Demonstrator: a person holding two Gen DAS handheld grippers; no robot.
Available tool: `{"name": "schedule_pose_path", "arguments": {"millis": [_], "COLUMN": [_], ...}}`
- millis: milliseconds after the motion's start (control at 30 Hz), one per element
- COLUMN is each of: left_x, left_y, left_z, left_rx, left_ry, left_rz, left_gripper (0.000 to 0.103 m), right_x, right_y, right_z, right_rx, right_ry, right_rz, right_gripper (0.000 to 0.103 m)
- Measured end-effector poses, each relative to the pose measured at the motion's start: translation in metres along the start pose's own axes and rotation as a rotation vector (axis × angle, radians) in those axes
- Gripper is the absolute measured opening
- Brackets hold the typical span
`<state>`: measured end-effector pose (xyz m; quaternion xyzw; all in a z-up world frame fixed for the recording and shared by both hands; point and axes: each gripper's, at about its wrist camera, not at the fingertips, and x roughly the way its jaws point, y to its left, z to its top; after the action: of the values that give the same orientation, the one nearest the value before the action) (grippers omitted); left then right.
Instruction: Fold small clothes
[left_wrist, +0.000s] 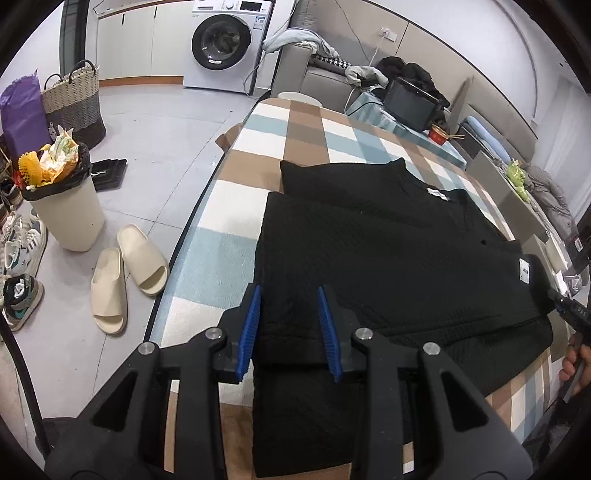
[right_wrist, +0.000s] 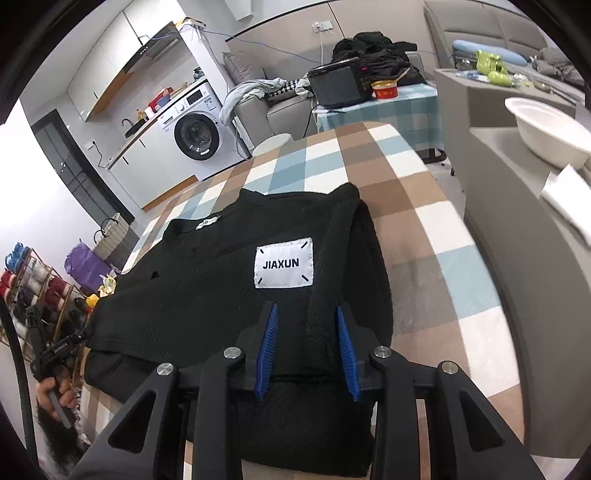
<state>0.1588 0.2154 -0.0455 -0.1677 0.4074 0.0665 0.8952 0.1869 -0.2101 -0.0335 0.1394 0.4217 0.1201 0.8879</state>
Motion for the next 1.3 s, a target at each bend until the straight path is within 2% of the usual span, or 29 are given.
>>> {"name": "schedule_pose_path", "arguments": {"millis": [133,200,400,600,633,667,700,767,867,967,1033,1200,1300], "left_x": [-0.003,-0.002,-0.003,0.013,0.015,0.016,0.014,0.006,-0.012,-0.029,-0.033,-0.017,-0.01], "left_y": [-0.001,0.0,-0.004,-0.007,-0.007,-0.007,-0.006,-0.006,-0.005,-0.003,0.001,0.009,0.005], "left_z": [0.002,0.004,0.004,0.003,0.003,0.003,0.005,0.009,0.019,0.03,0.036,0.036,0.04], "left_rx": [0.007,0.003,0.001,0.007,0.003,-0.001,-0.007,-0.02,-0.027,-0.051,-0.069,-0.106,-0.108], "left_ry": [-0.02,-0.019,-0.012,0.018,0.016,0.012,-0.001,-0.035,-0.096,-0.147,-0.159,-0.107,-0.102], "left_rz": [-0.006,-0.007,-0.027,0.004,0.002,0.001,-0.009,-0.052,-0.082,-0.114,-0.116,-0.126,-0.139], "left_gripper": [0.019,0.019,0.019,0.019,0.019,0.014,0.01,0.004,0.003,0.003,0.003,0.003,0.003], "right_x": [0.003,0.005,0.0,0.017,0.019,0.02,0.021,0.011,-0.015,-0.032,-0.032,-0.01,-0.006], "right_y": [0.001,0.003,0.005,-0.003,-0.004,-0.006,-0.006,-0.006,-0.004,-0.006,-0.012,-0.022,-0.022], "right_z": [0.001,0.001,-0.002,-0.007,-0.007,-0.006,-0.004,0.002,0.012,0.02,0.021,0.01,0.018], "right_rx": [-0.004,-0.012,-0.015,-0.007,-0.001,0.004,0.007,0.021,0.038,0.054,0.076,0.116,0.149], "right_ry": [0.005,0.009,0.006,0.055,0.054,0.054,0.053,0.005,-0.101,-0.161,-0.161,-0.076,-0.09], "right_rz": [-0.011,-0.02,0.034,-0.021,-0.031,-0.041,-0.055,-0.021,0.017,0.029,0.029,0.033,0.072], "right_gripper": [0.032,0.032,0.032,0.033,0.028,0.022,0.009,0.008,0.007,0.007,0.007,0.007,0.007]}}
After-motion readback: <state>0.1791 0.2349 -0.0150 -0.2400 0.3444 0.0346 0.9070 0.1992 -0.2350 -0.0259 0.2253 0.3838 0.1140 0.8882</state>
